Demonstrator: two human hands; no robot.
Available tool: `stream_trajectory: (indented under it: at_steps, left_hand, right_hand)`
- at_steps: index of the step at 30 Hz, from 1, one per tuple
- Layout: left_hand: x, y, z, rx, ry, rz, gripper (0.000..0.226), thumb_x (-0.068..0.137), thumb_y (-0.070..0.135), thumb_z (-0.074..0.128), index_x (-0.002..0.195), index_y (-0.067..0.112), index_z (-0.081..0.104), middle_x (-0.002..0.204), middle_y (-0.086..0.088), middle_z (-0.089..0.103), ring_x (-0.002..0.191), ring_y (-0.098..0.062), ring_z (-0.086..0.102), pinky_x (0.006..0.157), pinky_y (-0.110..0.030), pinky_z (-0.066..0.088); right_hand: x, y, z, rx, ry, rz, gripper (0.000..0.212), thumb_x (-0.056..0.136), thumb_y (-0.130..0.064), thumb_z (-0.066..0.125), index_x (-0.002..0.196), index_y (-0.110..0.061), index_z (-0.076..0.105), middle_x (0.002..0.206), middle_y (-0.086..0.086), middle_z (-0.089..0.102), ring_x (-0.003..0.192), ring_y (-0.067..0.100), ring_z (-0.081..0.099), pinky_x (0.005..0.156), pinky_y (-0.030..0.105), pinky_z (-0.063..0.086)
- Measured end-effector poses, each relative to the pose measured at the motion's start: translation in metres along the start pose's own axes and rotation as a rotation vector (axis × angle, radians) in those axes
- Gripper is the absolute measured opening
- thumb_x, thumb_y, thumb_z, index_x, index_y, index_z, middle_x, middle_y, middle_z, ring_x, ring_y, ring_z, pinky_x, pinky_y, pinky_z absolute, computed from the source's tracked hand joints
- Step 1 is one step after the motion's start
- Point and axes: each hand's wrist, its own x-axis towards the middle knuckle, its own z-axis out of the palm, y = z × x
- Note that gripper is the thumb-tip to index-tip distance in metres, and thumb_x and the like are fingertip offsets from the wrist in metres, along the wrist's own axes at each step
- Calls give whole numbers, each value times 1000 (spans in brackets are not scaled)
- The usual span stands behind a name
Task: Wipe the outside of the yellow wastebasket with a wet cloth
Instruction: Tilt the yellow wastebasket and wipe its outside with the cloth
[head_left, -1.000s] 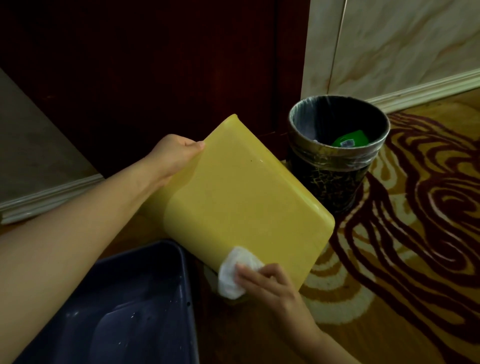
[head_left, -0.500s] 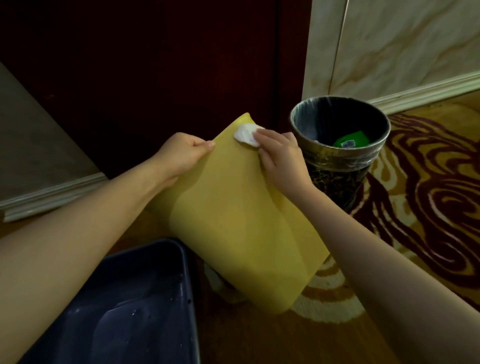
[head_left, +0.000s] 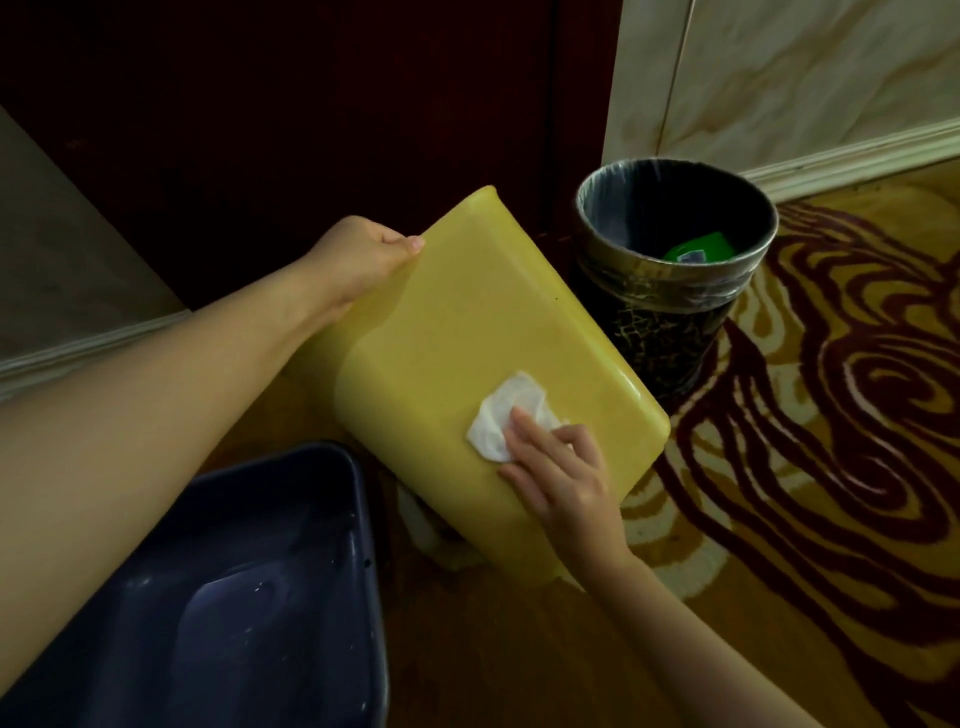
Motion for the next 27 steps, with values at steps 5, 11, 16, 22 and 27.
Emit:
stream_trajectory:
  at_steps: [5, 11, 16, 22, 27]
  left_hand:
    - [0, 10, 7, 20, -15, 21, 25, 89, 29, 54, 68, 24, 65, 71, 6, 66, 66, -9, 64, 59, -23, 47]
    - [-5, 14, 8, 58, -11, 21, 23, 91, 29, 51, 74, 22, 65, 75, 6, 64, 71, -8, 62, 58, -20, 44]
    - [-7, 16, 10, 80, -19, 35, 23, 91, 30, 50, 89, 15, 67, 74, 10, 62, 66, -1, 58, 51, -14, 41]
    - [-6, 14, 7, 77, -12, 20, 21, 90, 31, 51, 84, 19, 66, 75, 8, 63, 71, -6, 60, 57, -20, 41]
    - [-3, 9, 6, 71, 12, 5, 28, 90, 31, 52, 98, 10, 67, 76, 8, 63, 72, -8, 61, 61, -22, 44]
  right_hand:
    - [11, -10, 0, 29, 15, 142, 30, 83, -21, 68, 109, -5, 64, 115, 10, 62, 92, 23, 51, 79, 36, 45]
    - [5, -16, 5, 95, 91, 232, 25, 85, -12, 65, 110, -10, 67, 107, 10, 61, 95, 17, 48, 82, 28, 42]
    - [-35, -20, 7, 129, 58, 137, 22, 87, -12, 61, 108, -10, 66, 104, 6, 59, 93, 16, 50, 83, 25, 41]
    - [-94, -16, -9, 107, -115, 136, 25, 87, -17, 52, 105, -11, 68, 110, -4, 48, 97, 13, 48, 79, 28, 45]
    - [-57, -7, -34, 130, 142, 228, 17, 85, -17, 57, 97, -8, 66, 98, 2, 57, 87, 13, 53, 69, 26, 47]
